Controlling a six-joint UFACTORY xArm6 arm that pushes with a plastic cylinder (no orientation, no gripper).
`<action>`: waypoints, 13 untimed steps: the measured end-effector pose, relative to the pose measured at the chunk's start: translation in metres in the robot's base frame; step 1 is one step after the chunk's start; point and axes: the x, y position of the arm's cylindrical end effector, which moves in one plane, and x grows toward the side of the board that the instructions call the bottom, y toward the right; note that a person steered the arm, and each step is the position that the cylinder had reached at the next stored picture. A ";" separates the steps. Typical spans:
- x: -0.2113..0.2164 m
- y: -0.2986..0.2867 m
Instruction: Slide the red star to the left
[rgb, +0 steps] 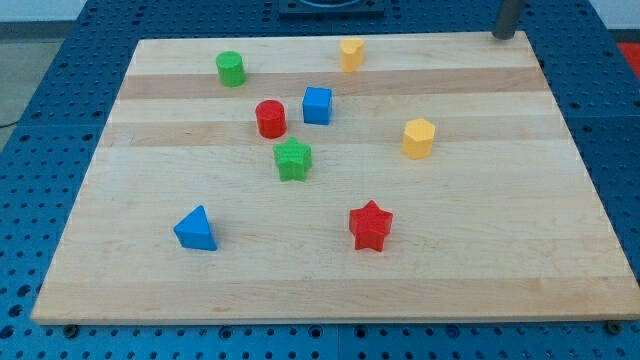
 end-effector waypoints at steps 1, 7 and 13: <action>0.000 0.001; 0.140 0.010; 0.362 -0.170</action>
